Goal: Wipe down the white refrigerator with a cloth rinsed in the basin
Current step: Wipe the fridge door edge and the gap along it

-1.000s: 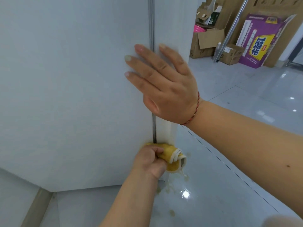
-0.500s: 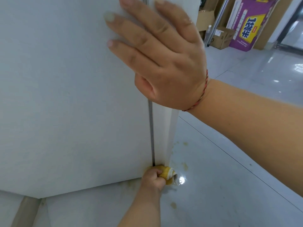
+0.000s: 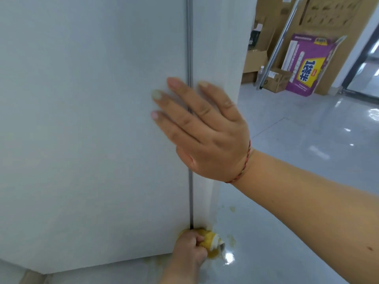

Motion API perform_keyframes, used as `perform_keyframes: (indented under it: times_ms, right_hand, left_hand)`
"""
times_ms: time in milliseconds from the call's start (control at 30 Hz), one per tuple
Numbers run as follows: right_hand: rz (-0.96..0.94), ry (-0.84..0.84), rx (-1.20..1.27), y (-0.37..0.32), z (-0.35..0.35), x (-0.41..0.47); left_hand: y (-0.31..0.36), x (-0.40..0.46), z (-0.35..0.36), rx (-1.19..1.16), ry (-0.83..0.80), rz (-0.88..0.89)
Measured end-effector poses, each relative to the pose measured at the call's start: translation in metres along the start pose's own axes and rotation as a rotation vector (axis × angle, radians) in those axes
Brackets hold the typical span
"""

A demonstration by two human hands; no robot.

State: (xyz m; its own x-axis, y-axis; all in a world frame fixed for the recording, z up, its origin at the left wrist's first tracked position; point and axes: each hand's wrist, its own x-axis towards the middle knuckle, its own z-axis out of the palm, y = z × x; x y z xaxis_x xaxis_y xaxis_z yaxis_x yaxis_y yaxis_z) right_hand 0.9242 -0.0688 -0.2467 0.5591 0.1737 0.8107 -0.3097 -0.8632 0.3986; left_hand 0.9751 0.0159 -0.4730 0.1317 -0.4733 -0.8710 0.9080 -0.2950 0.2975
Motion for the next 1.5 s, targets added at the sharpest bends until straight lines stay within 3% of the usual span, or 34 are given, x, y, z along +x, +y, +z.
perform_keyframes:
  times_ms: [67,167,267,500,733,933,1500]
  right_hand:
    - [-0.029,0.019,-0.164,-0.006,-0.004,-0.001]
    - [-0.032,-0.018,-0.172,-0.003,-0.005,-0.001]
    - [-0.002,0.007,-0.074,-0.003,-0.012,0.000]
    - [0.224,-0.027,0.565,0.002,-0.060,0.001]
    - [0.444,0.167,0.587,0.008,-0.094,0.003]
    - [0.457,0.281,0.571,0.012,-0.101,0.029]
    - [0.418,0.438,0.589,0.013,-0.121,0.075]
  left_hand:
    - [0.006,-0.038,0.009,-0.013,-0.094,0.011]
    - [0.023,-0.096,0.030,-0.077,-0.197,0.077]
    - [0.037,-0.146,0.043,-0.036,-0.306,0.148]
    - [0.071,-0.244,0.072,-0.100,-0.492,0.361]
    - [0.089,-0.314,0.103,-0.101,-0.713,0.538]
    - [0.100,-0.352,0.119,-0.059,-0.840,0.706]
    - [0.122,-0.384,0.117,0.016,-0.845,1.019]
